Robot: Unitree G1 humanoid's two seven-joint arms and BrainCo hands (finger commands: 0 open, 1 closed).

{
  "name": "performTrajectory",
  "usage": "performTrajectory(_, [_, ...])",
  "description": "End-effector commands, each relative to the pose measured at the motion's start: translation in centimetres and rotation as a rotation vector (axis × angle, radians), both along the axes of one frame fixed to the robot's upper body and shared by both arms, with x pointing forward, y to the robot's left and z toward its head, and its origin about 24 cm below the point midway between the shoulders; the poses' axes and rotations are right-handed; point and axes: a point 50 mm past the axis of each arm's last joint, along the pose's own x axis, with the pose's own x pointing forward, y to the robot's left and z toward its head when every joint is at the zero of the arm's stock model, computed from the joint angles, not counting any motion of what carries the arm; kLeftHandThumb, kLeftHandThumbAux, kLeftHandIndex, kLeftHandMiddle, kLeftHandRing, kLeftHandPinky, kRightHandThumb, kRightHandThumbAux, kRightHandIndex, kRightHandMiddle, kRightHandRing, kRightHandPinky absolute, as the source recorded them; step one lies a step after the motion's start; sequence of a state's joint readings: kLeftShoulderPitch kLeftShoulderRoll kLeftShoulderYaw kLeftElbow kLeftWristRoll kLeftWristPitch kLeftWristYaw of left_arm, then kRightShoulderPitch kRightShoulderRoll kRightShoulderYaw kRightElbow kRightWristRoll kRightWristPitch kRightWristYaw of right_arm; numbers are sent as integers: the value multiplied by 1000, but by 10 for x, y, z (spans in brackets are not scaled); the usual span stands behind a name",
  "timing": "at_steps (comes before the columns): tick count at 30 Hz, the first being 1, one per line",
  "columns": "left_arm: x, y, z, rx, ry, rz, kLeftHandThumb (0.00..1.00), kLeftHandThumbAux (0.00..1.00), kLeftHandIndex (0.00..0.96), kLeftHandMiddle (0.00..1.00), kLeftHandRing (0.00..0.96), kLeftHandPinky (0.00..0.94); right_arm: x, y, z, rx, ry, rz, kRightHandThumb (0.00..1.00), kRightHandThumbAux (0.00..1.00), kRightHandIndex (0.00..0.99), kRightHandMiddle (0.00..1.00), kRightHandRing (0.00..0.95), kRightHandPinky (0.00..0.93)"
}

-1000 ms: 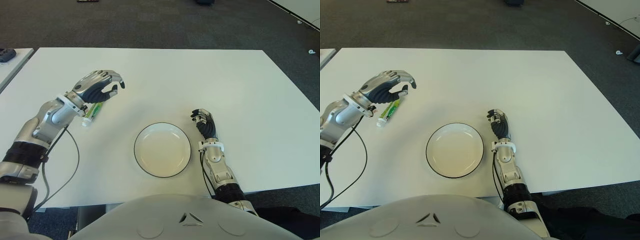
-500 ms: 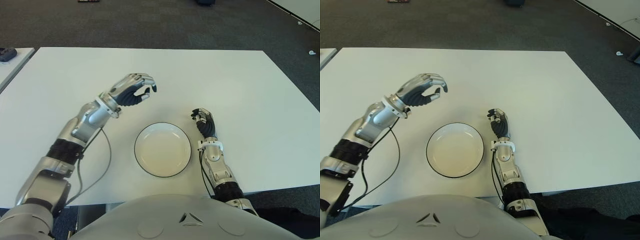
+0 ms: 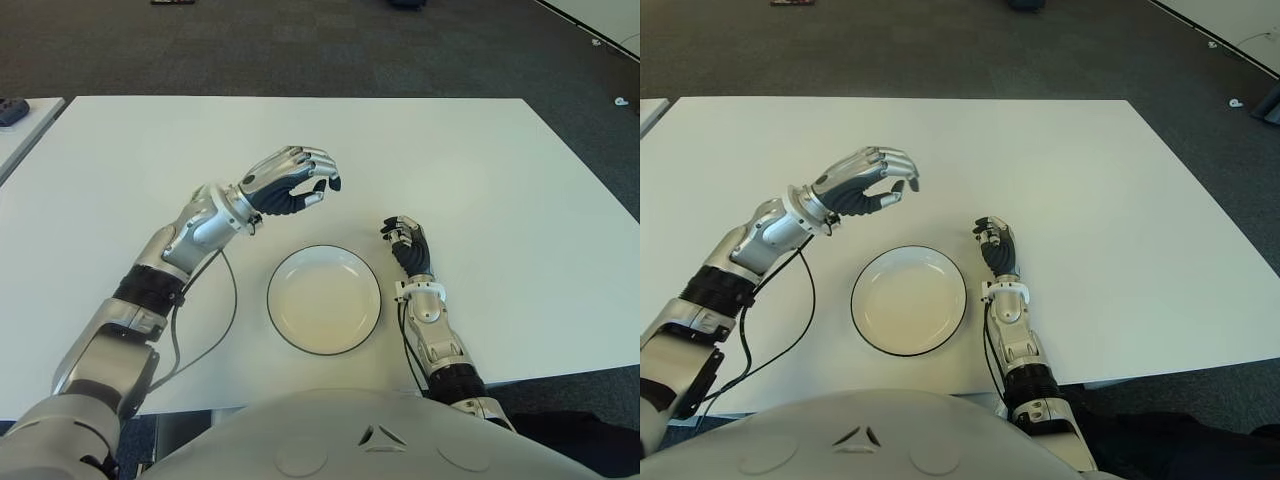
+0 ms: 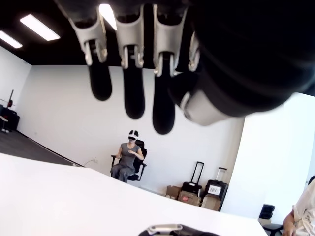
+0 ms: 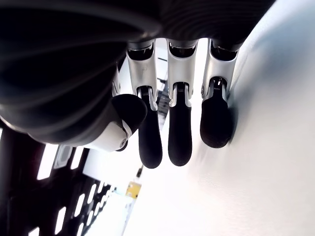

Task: Put the toothpaste on the table into the plate.

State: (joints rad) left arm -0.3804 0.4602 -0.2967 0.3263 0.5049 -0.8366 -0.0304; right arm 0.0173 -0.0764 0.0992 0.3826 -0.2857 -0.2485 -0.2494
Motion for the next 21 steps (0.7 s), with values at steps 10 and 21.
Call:
performTrajectory(10, [13, 39, -8, 236, 98, 484, 709, 712, 441, 867, 842, 796, -6, 1, -5, -12, 45, 14, 825, 702, 353, 508, 464, 341])
performTrajectory(21, [1, 51, -12, 280, 215, 1012, 693, 704, 432, 730, 697, 649, -6, 1, -5, -11, 46, 18, 825, 702, 356, 498, 457, 353])
